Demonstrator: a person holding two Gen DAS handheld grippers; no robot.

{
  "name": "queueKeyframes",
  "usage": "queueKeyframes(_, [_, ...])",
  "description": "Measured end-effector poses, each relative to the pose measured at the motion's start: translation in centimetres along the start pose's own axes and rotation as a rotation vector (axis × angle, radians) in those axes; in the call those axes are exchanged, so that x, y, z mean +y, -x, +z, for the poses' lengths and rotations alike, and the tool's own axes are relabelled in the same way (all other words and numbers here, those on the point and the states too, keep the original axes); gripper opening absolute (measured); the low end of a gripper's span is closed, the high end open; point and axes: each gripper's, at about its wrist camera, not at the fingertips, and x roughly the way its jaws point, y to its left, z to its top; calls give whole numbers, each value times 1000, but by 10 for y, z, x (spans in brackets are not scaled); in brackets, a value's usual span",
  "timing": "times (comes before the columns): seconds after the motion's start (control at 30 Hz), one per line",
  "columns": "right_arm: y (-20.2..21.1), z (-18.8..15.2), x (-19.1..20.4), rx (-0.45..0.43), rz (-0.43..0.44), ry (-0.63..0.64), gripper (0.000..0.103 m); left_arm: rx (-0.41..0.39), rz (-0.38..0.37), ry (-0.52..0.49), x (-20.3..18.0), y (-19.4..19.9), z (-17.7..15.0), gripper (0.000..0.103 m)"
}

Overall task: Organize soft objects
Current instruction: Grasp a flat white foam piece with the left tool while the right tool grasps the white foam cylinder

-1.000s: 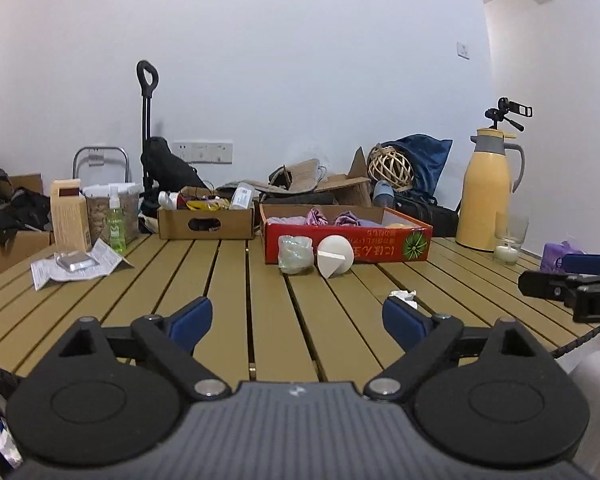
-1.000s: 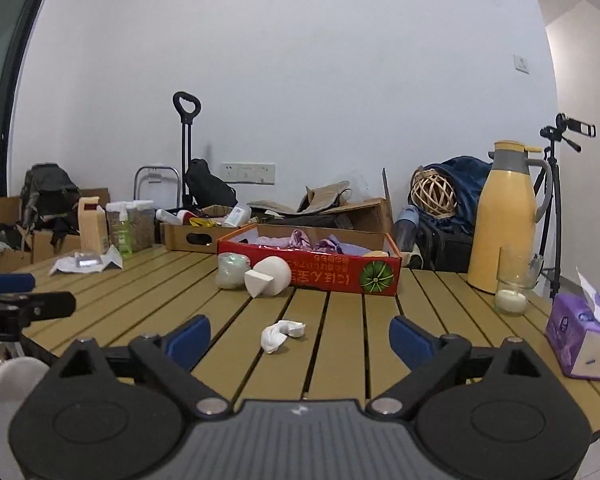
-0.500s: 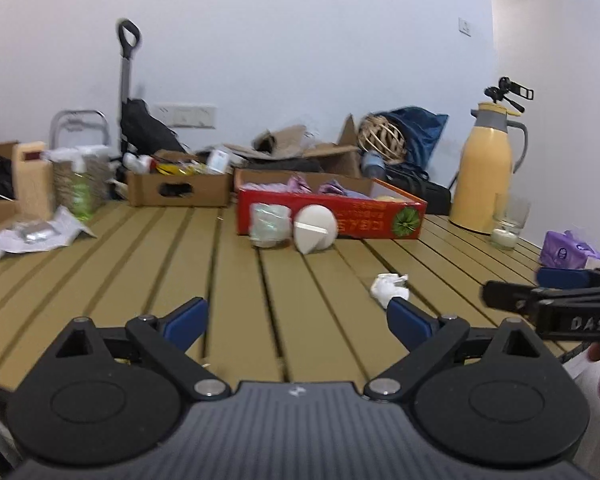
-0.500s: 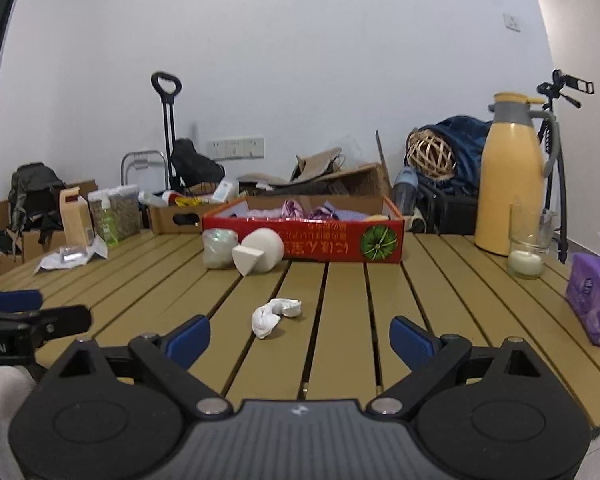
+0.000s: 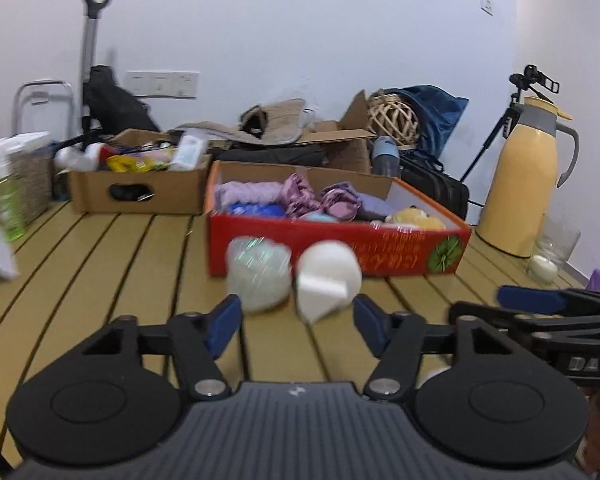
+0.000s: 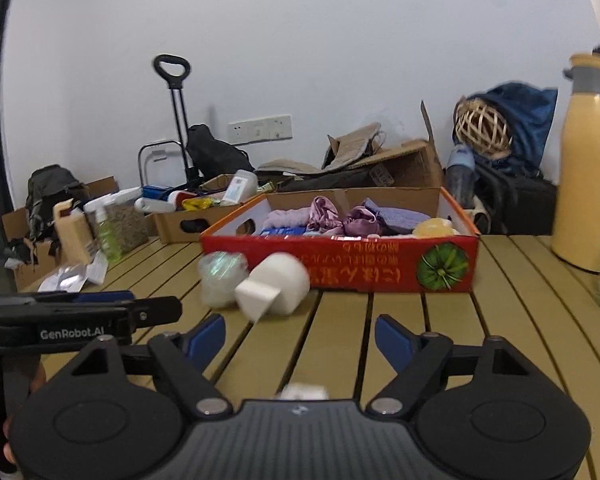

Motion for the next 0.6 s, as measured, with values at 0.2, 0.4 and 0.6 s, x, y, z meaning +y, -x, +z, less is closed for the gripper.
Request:
queueKeyframes(0.2, [-66, 31, -32, 72, 62, -80, 78, 117, -39, -14, -1, -64, 13, 55])
queueKeyframes(0.4, [-122, 42, -41, 146, 163, -165, 78, 154, -44, -28, -5, -91, 0, 66])
queueKeyframes(0.6, [-166, 45, -39, 219, 262, -254, 47, 123, -61, -3, -3, -96, 3, 33])
